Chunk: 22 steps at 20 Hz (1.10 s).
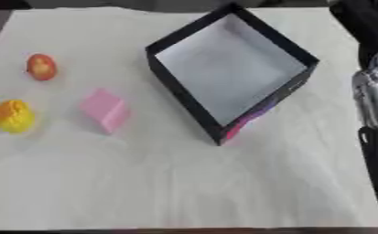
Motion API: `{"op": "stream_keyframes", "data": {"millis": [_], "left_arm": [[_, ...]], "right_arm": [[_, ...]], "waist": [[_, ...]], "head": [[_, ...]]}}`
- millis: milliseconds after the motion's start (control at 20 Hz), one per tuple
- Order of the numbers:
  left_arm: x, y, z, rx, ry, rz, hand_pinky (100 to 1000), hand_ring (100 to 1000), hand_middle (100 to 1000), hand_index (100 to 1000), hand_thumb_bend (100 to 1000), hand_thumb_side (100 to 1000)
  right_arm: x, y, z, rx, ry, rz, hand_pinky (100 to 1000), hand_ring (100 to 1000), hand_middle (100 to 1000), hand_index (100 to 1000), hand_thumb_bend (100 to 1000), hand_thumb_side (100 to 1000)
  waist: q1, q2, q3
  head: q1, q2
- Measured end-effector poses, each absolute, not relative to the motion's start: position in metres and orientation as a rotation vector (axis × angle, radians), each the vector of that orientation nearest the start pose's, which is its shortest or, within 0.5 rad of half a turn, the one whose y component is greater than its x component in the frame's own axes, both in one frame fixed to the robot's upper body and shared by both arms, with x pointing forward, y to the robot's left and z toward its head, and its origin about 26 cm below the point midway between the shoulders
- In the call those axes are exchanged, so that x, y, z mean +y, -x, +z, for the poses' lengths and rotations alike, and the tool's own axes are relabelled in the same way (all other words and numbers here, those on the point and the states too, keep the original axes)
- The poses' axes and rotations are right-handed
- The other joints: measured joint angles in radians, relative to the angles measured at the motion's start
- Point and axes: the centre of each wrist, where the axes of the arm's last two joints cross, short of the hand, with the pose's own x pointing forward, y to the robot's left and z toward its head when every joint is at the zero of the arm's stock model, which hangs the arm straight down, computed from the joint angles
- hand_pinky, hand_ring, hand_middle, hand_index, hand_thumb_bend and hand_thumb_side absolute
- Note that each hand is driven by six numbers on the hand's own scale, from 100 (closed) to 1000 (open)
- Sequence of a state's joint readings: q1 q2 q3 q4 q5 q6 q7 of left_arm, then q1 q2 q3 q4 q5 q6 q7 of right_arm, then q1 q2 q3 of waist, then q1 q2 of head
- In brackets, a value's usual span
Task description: Pick up objects on the table and place them in the box.
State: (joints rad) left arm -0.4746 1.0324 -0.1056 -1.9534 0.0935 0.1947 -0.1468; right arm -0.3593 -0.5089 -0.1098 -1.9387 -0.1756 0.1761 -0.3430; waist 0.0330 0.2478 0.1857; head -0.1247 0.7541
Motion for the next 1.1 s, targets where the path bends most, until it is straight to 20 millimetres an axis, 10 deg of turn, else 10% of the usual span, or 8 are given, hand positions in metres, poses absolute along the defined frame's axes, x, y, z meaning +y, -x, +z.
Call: {"op": "stream_keyframes", "data": {"millis": [550,1100], "left_arm": [[0.279,-0.293,0.321,-1.245,-0.381,-1.839,836,846,852,920,614,666],[0.261,-0.318,0.307,-1.122,-0.563,-1.988,859,872,847,907,796,185]], "right_arm": [[-0.310,-0.309,0.237,-2.161,0.425,-0.006,848,810,796,915,296,329],[-0.309,-0.309,0.236,-2.156,0.421,0.008,848,811,796,916,294,336]], "waist": [[0.009,0.000,-0.014],[0.014,0.000,-0.019]], "head": [[0.018,0.008],[0.029,0.009]]}}
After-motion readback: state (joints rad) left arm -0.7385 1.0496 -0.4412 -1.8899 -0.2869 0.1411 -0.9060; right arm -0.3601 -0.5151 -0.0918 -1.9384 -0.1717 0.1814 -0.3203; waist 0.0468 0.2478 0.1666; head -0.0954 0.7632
